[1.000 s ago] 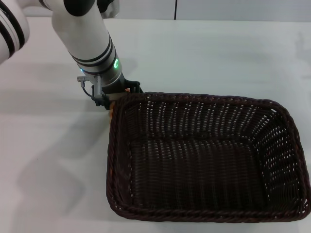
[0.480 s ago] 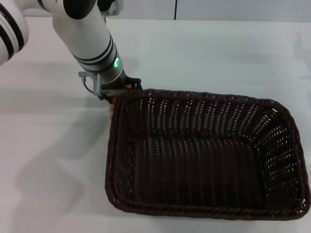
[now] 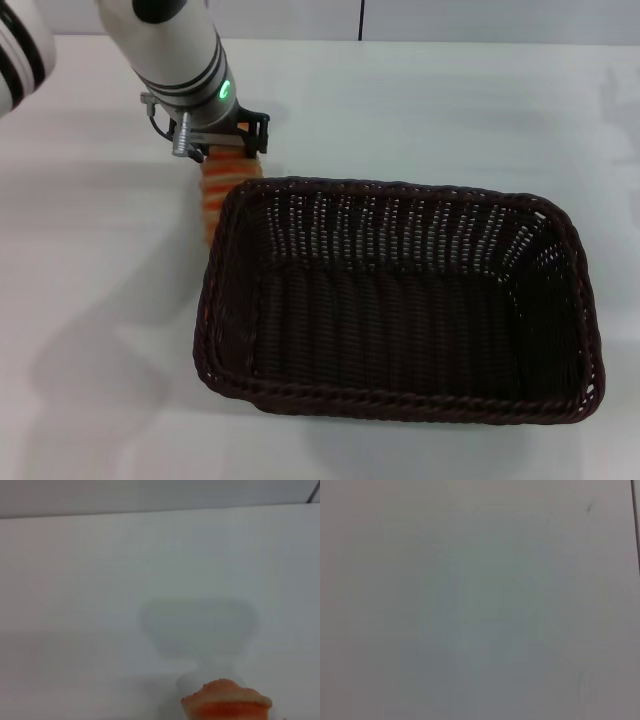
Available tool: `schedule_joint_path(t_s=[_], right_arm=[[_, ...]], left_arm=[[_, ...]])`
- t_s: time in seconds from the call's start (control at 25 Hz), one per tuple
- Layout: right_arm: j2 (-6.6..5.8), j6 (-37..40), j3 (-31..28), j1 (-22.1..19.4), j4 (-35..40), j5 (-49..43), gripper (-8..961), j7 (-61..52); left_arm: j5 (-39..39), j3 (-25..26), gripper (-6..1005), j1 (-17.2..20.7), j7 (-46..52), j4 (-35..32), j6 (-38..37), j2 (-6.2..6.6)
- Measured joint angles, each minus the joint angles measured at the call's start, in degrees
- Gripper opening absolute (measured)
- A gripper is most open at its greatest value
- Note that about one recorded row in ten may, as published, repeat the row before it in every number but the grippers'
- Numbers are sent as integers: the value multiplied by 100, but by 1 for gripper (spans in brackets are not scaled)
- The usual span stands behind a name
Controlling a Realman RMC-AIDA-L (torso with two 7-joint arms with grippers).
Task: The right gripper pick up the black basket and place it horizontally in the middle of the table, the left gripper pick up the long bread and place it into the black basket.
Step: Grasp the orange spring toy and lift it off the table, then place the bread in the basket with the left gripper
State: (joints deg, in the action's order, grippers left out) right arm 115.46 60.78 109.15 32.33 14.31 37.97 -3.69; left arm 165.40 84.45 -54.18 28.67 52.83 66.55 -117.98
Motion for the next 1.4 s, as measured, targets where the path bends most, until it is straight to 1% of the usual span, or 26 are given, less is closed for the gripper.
schedule_joint_path(t_s=[0.04, 0.12, 0.16, 0.2, 0.28, 0.32, 0.36, 0.4, 0.44, 0.56, 0.6, 0.64, 0.68, 0.72, 0.76, 0.8, 0.88, 0.96, 1.0, 1.04, 1.16, 1.2, 1.24, 1.32, 1.4], right_arm=[[0, 0, 0, 0, 0, 0, 371, 0], [9, 11, 0, -8, 1, 0, 370, 2], [13, 17, 0, -11, 1, 0, 370, 5], [15, 21, -2, -12, -1, 0, 370, 14], [17, 22, -13, -8, -11, 0, 370, 27], [22, 19, -36, 7, -27, 0, 370, 57], [22, 19, -36, 7, -27, 0, 370, 57], [28, 2, -43, 19, -31, 0, 370, 82], [28, 2, -43, 19, -31, 0, 370, 82], [40, -7, -46, 19, -34, 0, 371, 83], [45, -21, -51, 22, -42, 0, 371, 84], [45, -21, -51, 22, -42, 0, 371, 84], [48, -25, -55, 26, -50, 0, 371, 84], [54, -33, -59, 31, -63, 0, 371, 85], [54, -33, -59, 31, -63, 0, 371, 85], [71, -53, -62, 71, -121, 0, 371, 87], [81, -71, -62, 98, -145, 0, 371, 89], [93, -110, -81, 133, -203, 12, 371, 93], [103, -130, -138, 161, -244, 12, 370, 95], [103, -130, -138, 161, -244, 12, 370, 95], [120, -157, -203, 181, -263, 9, 370, 96], [124, -170, -208, 182, -263, 8, 370, 97], [124, -170, -208, 182, -263, 8, 370, 97], [129, -176, -208, 183, -263, 8, 370, 97], [132, -182, -211, 185, -263, 8, 370, 97]], left_arm=[[0, 0, 551, 0, 0, 0, 0, 0], [7, 3, 536, 40, -2, 9, -113, 40], [12, 4, 525, 50, -3, 27, -194, 74], [18, 2, 515, 57, -3, 85, -377, 146], [19, 1, 494, 73, -29, 184, -585, 228], [20, 11, 483, 80, -89, 274, -751, 297], [20, 11, 476, 80, -89, 274, -751, 297], [21, 38, 469, 84, -268, 391, -976, 376], [21, 38, 462, 84, -268, 391, -976, 376], [19, 133, 440, 24, -722, 504, -1182, 466], [17, 426, 432, 10, -1357, 734, -1141, 403], [17, 426, 424, 10, -1357, 734, -1141, 403], [16, 620, 416, 47, -1718, 939, -1082, 317], [7, 886, 409, 150, -2256, 1358, -918, 129], [7, 886, 401, 150, -2256, 1358, -918, 129], [1, 1007, 393, 221, -2580, 1686, -777, 19], [-15, 955, 381, 284, -2855, 2193, -457, -62], [-34, 627, 370, 323, -2893, 2722, -74, -59], [-77, 269, 364, 392, -2884, 3292, 346, -64], [-77, 269, 358, 392, -2884, 3292, 346, -64], [-286, -134, 337, 522, -2833, 4103, 833, -68], [-466, -348, 328, 577, -2782, 4544, 1126, -68], [-466, -348, 318, 577, -2782, 4544, 1126, -68], [-605, -588, 300, 652, -2736, 4935, 1392, -67], [-668, -787, 290, 732, -2725, 5179, 1536, -69]])
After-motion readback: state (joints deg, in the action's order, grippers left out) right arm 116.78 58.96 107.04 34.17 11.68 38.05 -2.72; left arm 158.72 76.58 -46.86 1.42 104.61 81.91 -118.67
